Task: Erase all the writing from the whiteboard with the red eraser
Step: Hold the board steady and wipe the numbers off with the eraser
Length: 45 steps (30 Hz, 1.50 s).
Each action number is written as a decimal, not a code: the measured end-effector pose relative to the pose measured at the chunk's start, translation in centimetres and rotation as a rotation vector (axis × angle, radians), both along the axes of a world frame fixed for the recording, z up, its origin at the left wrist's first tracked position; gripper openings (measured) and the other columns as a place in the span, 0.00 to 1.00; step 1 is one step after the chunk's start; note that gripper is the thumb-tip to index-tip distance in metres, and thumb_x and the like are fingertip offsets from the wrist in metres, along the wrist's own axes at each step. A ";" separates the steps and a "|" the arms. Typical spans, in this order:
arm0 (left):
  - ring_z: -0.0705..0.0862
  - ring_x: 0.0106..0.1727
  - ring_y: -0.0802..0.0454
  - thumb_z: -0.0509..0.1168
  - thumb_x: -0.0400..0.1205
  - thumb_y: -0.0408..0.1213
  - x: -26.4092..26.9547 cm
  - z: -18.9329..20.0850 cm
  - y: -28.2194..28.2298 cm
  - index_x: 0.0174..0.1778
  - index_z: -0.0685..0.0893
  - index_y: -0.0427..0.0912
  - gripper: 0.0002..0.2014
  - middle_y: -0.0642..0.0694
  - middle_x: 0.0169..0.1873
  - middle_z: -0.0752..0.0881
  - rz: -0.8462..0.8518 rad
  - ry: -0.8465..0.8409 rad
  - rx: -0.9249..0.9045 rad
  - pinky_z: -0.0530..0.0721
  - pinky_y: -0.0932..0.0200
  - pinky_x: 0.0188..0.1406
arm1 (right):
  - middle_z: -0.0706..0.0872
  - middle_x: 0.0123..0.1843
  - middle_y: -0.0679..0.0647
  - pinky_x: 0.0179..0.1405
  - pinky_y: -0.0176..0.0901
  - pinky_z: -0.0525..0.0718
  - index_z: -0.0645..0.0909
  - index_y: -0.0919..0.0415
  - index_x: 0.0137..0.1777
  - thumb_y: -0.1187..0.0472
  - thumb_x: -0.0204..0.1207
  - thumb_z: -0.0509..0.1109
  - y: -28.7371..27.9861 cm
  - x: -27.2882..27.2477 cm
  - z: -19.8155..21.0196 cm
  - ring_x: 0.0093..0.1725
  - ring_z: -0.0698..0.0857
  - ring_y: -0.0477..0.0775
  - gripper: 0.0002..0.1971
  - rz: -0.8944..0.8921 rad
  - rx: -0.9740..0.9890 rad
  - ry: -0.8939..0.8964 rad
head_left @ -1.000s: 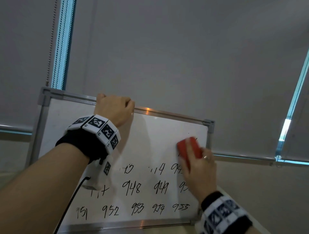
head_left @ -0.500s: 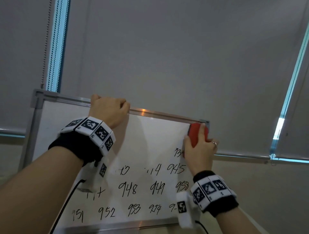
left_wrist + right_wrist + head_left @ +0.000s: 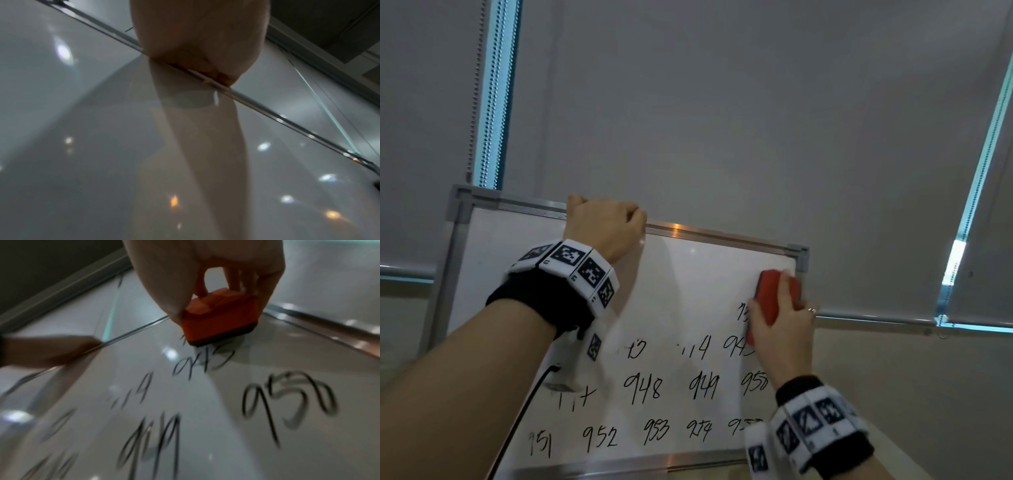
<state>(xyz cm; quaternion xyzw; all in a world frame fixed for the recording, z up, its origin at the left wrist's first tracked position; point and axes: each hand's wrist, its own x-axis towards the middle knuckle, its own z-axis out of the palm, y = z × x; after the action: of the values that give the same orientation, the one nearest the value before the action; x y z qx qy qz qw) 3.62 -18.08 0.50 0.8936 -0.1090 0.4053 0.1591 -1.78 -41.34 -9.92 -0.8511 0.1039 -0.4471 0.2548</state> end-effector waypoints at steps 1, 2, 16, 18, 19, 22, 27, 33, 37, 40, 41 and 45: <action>0.75 0.37 0.46 0.48 0.82 0.42 0.1 0.0 0.0 0.31 0.76 0.47 0.17 0.50 0.24 0.75 -0.001 0.006 -0.003 0.62 0.50 0.61 | 0.64 0.64 0.62 0.61 0.45 0.73 0.45 0.45 0.82 0.42 0.77 0.62 0.8 -0.8 -1.1 0.54 0.70 0.55 0.38 0.019 -0.103 0.057; 0.75 0.37 0.46 0.47 0.82 0.42 0.1 0.0 0.0 0.31 0.76 0.46 0.17 0.52 0.22 0.73 -0.004 0.009 -0.005 0.62 0.50 0.61 | 0.64 0.65 0.60 0.60 0.42 0.74 0.43 0.44 0.82 0.41 0.77 0.60 1.6 -1.6 -2.2 0.54 0.69 0.52 0.39 0.044 -0.213 0.121; 0.74 0.37 0.46 0.48 0.82 0.41 -0.4 0.0 0.3 0.32 0.78 0.46 0.17 0.52 0.22 0.71 -0.027 -0.029 -0.007 0.62 0.49 0.62 | 0.64 0.66 0.59 0.53 0.48 0.80 0.51 0.48 0.76 0.41 0.76 0.62 3.5 -2.6 -1.5 0.55 0.79 0.59 0.33 0.082 -0.153 0.223; 0.74 0.36 0.45 0.48 0.82 0.41 -0.5 0.0 0.2 0.33 0.78 0.46 0.17 0.50 0.22 0.72 -0.028 -0.027 -0.010 0.62 0.49 0.62 | 0.64 0.64 0.57 0.52 0.49 0.84 0.52 0.45 0.75 0.40 0.76 0.61 3.5 -3.4 -2.3 0.52 0.80 0.57 0.32 0.121 -0.217 0.293; 0.75 0.36 0.45 0.48 0.82 0.41 -0.6 0.0 0.3 0.33 0.78 0.46 0.17 0.49 0.23 0.73 -0.029 -0.035 -0.011 0.62 0.49 0.62 | 0.65 0.63 0.57 0.52 0.51 0.84 0.53 0.44 0.75 0.40 0.76 0.62 3.0 -3.4 -1.8 0.51 0.81 0.58 0.31 0.121 -0.193 0.291; 0.74 0.36 0.45 0.48 0.82 0.41 -0.6 0.0 0.4 0.32 0.76 0.46 0.17 0.51 0.21 0.71 -0.038 -0.052 -0.008 0.62 0.49 0.62 | 0.71 0.63 0.64 0.57 0.54 0.78 0.60 0.48 0.73 0.42 0.76 0.63 0.0 -2.1 1.5 0.54 0.80 0.67 0.28 0.040 0.041 0.174; 0.75 0.35 0.45 0.47 0.82 0.42 -0.5 -0.1 0.2 0.32 0.77 0.45 0.18 0.51 0.21 0.71 -0.031 -0.050 0.008 0.62 0.49 0.60 | 0.70 0.63 0.64 0.55 0.51 0.77 0.60 0.51 0.73 0.43 0.77 0.62 1.4 -2.3 0.7 0.56 0.80 0.67 0.28 0.016 0.072 0.168; 0.76 0.37 0.44 0.48 0.83 0.41 -0.4 0.0 0.4 0.33 0.80 0.44 0.19 0.48 0.23 0.74 -0.034 -0.045 0.000 0.61 0.49 0.60 | 0.67 0.58 0.57 0.51 0.48 0.80 0.59 0.47 0.71 0.41 0.76 0.62 2.7 -3.0 -2.0 0.50 0.81 0.62 0.27 0.095 -0.033 0.227; 0.77 0.37 0.44 0.47 0.82 0.41 -0.3 0.0 0.3 0.33 0.79 0.44 0.18 0.48 0.23 0.75 -0.033 -0.034 0.004 0.61 0.49 0.60 | 0.69 0.63 0.67 0.56 0.60 0.78 0.59 0.52 0.71 0.43 0.77 0.63 -0.9 -1.1 1.8 0.54 0.80 0.71 0.28 0.012 0.160 0.164; 0.76 0.35 0.44 0.47 0.82 0.41 -0.5 -0.1 0.4 0.34 0.80 0.43 0.19 0.45 0.26 0.79 -0.031 -0.054 -0.001 0.59 0.50 0.57 | 0.68 0.64 0.67 0.55 0.59 0.79 0.57 0.51 0.70 0.43 0.77 0.62 -0.6 -2.0 0.2 0.52 0.80 0.69 0.27 0.030 0.123 0.205; 0.76 0.36 0.44 0.47 0.82 0.41 -0.5 -0.1 0.5 0.34 0.81 0.43 0.19 0.44 0.28 0.81 -0.031 -0.061 -0.003 0.58 0.50 0.57 | 0.68 0.64 0.67 0.53 0.57 0.79 0.57 0.50 0.70 0.43 0.77 0.62 -0.2 -2.6 -1.0 0.50 0.79 0.67 0.27 0.046 0.101 0.230; 0.79 0.39 0.43 0.48 0.82 0.41 -0.5 -0.1 0.6 0.36 0.83 0.42 0.19 0.43 0.32 0.82 -0.031 -0.064 0.001 0.59 0.50 0.57 | 0.67 0.62 0.62 0.50 0.51 0.81 0.57 0.49 0.70 0.43 0.77 0.62 0.2 -4.0 -3.4 0.44 0.77 0.60 0.27 0.087 0.033 0.332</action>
<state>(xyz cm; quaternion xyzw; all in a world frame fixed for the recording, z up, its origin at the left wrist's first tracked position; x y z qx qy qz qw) 3.09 -17.51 0.45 0.8786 -0.1281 0.4310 0.1613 -5.80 -41.18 -13.29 -0.9127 0.1150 -0.2870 0.2672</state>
